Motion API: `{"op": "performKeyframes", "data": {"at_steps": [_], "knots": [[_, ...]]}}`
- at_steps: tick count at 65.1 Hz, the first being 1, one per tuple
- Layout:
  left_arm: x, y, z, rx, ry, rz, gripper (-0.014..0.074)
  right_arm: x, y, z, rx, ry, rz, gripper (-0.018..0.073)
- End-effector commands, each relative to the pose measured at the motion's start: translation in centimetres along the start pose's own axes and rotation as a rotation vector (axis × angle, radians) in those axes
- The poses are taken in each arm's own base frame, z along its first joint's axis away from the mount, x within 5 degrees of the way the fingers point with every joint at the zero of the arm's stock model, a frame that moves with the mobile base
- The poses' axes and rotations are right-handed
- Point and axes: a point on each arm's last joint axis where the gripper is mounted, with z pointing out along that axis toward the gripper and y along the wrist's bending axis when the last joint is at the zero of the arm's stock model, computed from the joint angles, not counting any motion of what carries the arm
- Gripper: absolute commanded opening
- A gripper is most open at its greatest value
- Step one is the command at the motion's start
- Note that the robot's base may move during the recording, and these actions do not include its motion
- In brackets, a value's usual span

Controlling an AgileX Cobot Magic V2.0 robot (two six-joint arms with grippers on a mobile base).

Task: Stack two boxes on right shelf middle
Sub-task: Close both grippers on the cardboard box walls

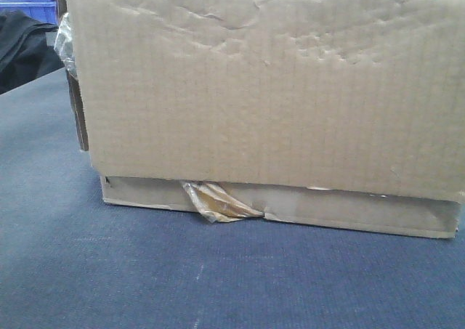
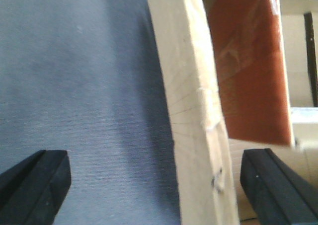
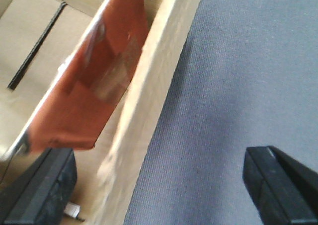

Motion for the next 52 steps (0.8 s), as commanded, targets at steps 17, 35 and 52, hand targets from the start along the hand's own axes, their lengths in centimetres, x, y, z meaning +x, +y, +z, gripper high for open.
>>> {"op": "performKeyframes", "data": {"at_steps": [17, 35, 52], "knots": [[-0.1, -0.1, 2.4, 0.013, 0.045, -0.004, 0.0599, -0.9, -0.5, 2.9, 0.006, 0.034, 0.019, 0.0564], [-0.1, -0.1, 2.6, 0.013, 0.050, -0.004, 0.0371, -1.0, -0.6, 3.8, 0.006, 0.047, 0.023, 0.0084], [-0.1, 0.0, 2.5, 0.007, 0.047, -0.002, -0.0111, -1.0, -0.5, 3.8, -0.008, 0.039, 0.049, -0.0151]]}}
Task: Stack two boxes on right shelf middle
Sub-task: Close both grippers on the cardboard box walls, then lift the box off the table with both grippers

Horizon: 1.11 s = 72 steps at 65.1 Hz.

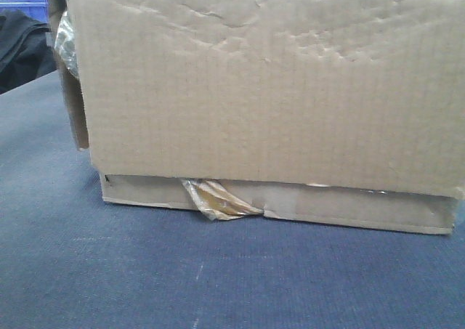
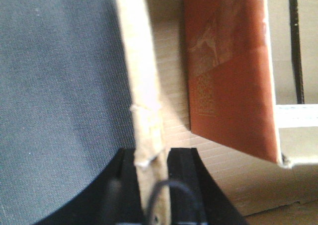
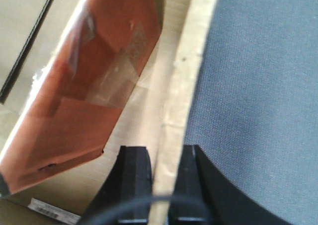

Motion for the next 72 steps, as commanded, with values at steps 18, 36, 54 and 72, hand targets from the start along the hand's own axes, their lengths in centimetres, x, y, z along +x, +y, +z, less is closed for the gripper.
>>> {"op": "performKeyframes", "data": {"at_steps": [18, 36, 54, 72], "knots": [[0.3, 0.7, -4.6, -0.048, -0.112, -0.030, -0.0111, -0.8, 0.2, -3.1, 0.015, -0.106, -0.021, -0.0151], [1.9, 0.8, -11.1, -0.068, -0.261, -0.055, -0.0111, -3.3, 1.5, -8.8, 0.003, -0.238, -0.061, -0.0151], [4.1, 0.8, -16.7, -0.051, -0.393, -0.074, -0.0111, -4.4, 3.7, -14.2, -0.031, -0.398, -0.126, -0.0151], [3.9, 0.8, -16.8, -0.049, -0.414, -0.073, -0.0111, -4.4, 3.9, -14.3, -0.037, -0.402, -0.130, -0.0151]]}}
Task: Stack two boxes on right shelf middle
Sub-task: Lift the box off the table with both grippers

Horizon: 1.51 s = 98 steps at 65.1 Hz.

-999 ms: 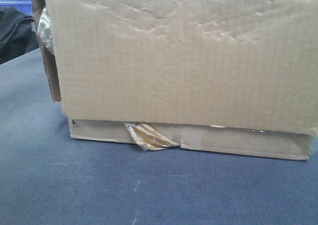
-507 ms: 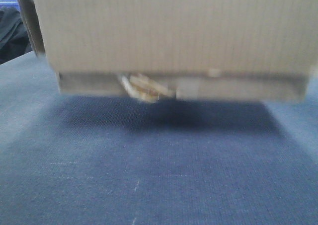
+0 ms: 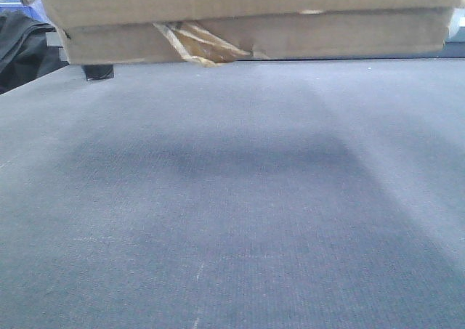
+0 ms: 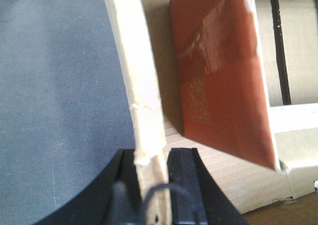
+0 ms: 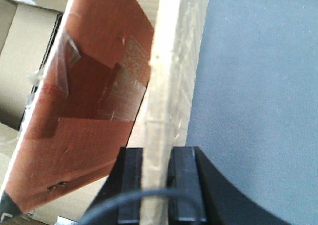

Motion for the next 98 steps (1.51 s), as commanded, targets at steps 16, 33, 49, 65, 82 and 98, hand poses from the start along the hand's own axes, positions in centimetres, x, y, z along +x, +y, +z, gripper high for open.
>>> {"op": "performKeyframes", "data": {"at_steps": [16, 33, 49, 65, 82, 98], "knots": [[-0.9, 0.2, -0.7, -0.002, -0.106, 0.005, -0.0111, -0.8, -0.3, -0.9, 0.041, -0.090, -0.025, -0.0151], [-1.9, 0.1, -0.9, 0.016, -0.217, 0.006, -0.0111, -0.8, -0.3, -0.9, 0.042, -0.094, -0.025, -0.0151], [-2.8, -0.1, -1.2, 0.039, -0.325, 0.005, -0.0111, -1.8, -0.4, -1.1, 0.050, -0.208, -0.027, -0.0151], [-3.5, -0.2, -1.4, 0.049, -0.399, 0.007, -0.0111, -2.7, -0.4, -1.3, 0.057, -0.307, -0.028, -0.0151], [-3.5, -0.2, -1.4, 0.050, -0.401, 0.007, -0.0111, -2.7, -0.4, -1.3, 0.057, -0.309, -0.028, -0.0151], [-3.5, -0.2, -1.4, 0.050, -0.403, 0.007, -0.0111, -2.7, -0.4, -1.3, 0.057, -0.309, -0.028, -0.0151]]}}
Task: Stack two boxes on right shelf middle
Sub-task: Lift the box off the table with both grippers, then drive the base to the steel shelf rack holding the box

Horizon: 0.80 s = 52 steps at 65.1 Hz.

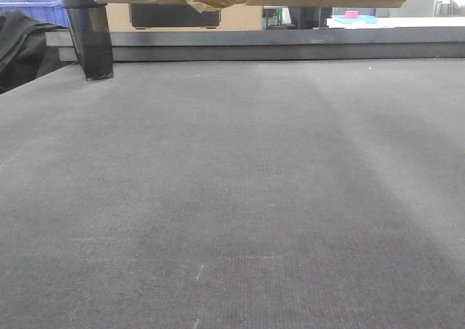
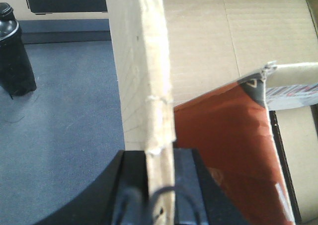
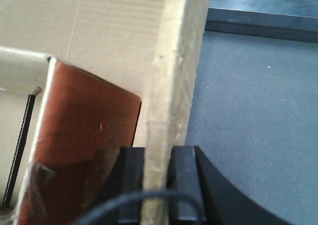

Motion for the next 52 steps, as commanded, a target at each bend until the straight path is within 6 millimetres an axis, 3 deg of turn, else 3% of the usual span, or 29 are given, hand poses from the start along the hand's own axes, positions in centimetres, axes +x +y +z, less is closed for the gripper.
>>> {"op": "performKeyframes", "data": {"at_steps": [1, 52], "knots": [[-0.8, 0.0, -0.7, 0.015, -0.071, -0.006, -0.0111, -0.9, -0.1, -0.9, 0.018, -0.083, -0.013, -0.0151], [-1.9, -0.1, -0.9, 0.033, -0.198, -0.003, -0.0111, -1.0, -0.2, -0.7, 0.019, -0.089, -0.012, -0.0151]]}}
